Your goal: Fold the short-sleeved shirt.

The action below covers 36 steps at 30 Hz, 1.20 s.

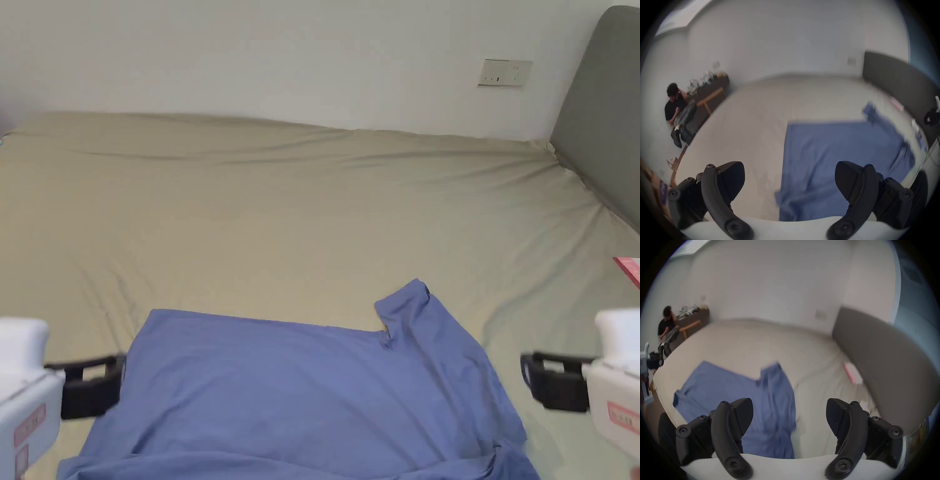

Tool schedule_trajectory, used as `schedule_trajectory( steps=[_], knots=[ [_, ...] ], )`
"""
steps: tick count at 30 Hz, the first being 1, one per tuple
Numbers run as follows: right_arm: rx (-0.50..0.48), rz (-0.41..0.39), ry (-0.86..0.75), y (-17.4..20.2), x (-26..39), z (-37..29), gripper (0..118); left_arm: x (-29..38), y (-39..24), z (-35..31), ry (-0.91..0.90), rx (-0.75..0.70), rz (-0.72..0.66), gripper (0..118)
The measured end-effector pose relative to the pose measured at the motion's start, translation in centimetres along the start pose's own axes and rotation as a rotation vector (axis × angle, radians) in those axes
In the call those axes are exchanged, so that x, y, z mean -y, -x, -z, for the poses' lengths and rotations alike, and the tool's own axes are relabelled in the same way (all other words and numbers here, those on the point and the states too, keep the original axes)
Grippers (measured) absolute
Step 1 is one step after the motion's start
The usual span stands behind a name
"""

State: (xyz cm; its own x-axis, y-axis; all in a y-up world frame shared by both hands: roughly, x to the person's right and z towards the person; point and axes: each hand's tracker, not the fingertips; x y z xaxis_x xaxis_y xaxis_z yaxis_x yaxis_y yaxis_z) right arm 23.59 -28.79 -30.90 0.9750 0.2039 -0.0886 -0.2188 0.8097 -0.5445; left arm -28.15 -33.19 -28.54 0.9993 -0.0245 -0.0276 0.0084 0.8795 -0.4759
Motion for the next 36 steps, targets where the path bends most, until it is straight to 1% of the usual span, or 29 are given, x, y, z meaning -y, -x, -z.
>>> schedule_trajectory(
  steps=[1,3,5,6,7,8,9,10,11,12,13,14,15,16,19,22,25,28,31,34,36],
  knots=[
    [-0.001,-0.032,-0.070,0.9,-1.3,-1.1,97,-1.6,-0.5,-1.1,-0.060,0.024,-0.023,95],
    [0.002,-0.105,-0.206,3.1,-3.7,-3.3,97,-4.4,-2.6,-3.5,-0.201,0.018,-0.048,88],
    [0.038,-0.134,-0.295,5.4,-5.4,-4.7,97,-6.4,-4.2,-5.2,-0.271,-0.008,-0.029,87],
    [0.035,-0.140,-0.330,6.6,-6.0,-5.4,97,-7.2,-5.1,-5.9,-0.307,-0.018,-0.020,86],
    [0.012,-0.136,-0.368,7.6,-6.5,-6.0,96,-7.4,-5.5,-5.8,-0.339,-0.032,-0.006,80],
    [-0.005,-0.127,-0.397,8.4,-6.8,-6.1,96,-7.7,-6.2,-6.1,-0.364,-0.048,0.014,73],
    [-0.021,-0.112,-0.423,9.2,-6.9,-6.4,95,-8.0,-6.9,-6.5,-0.389,-0.061,0.038,61],
    [-0.029,-0.105,-0.442,10.0,-7.0,-6.6,93,-8.2,-7.6,-6.7,-0.399,-0.064,0.056,43],
    [-0.035,-0.106,-0.448,10.9,-7.0,-6.8,89,-8.3,-8.2,-6.7,-0.407,-0.068,0.076,27],
    [-0.048,-0.110,-0.450,11.5,-6.9,-6.7,78,-8.4,-8.7,-6.7,-0.399,-0.062,0.081,16],
    [-0.058,-0.114,-0.452,12.2,-6.9,-6.6,51,-8.4,-9.2,-6.8,-0.406,-0.051,0.084,12],
    [-0.061,-0.116,-0.452,12.8,-6.8,-6.5,24,-8.4,-9.7,-6.8,-0.418,-0.054,0.094,10],
    [-0.062,-0.117,-0.453,13.4,-6.7,-6.2,3,-8.3,-10.1,-6.6,-0.421,-0.063,0.115,5],
    [-0.069,-0.120,-0.456,13.7,-6.5,-5.7,2,-8.2,-10.5,-6.5,-0.419,-0.062,0.125,0],
    [-0.091,-0.132,-0.433,14.3,-6.5,-4.7,2,-8.2,-11.1,-5.7,-0.409,-0.040,0.137,0],
    [-0.073,-0.131,-0.432,14.2,-6.3,-3.7,2,-8.1,-11.5,-4.4,-0.397,-0.050,0.176,0],
    [-0.053,-0.125,-0.416,13.7,-5.9,-2.3,2,-7.7,-11.4,-2.2,-0.357,-0.037,0.183,0],
    [-0.049,-0.103,-0.373,12.9,-5.0,-0.3,2,-6.2,-10.8,1.7,-0.238,-0.030,0.201,0],
    [-0.039,-0.084,-0.318,11.9,-3.6,2.3,2,-3.3,-9.7,7.1,-0.086,-0.069,0.224,0],
    [-0.037,-0.067,-0.241,10.8,-2.0,5.0,2,-0.3,-7.3,13.3,0.100,-0.044,0.165,0],
    [-0.022,-0.074,-0.191,9.9,-1.0,7.0,2,1.7,-5.6,17.6,0.197,-0.067,0.140,0]
  ],
)
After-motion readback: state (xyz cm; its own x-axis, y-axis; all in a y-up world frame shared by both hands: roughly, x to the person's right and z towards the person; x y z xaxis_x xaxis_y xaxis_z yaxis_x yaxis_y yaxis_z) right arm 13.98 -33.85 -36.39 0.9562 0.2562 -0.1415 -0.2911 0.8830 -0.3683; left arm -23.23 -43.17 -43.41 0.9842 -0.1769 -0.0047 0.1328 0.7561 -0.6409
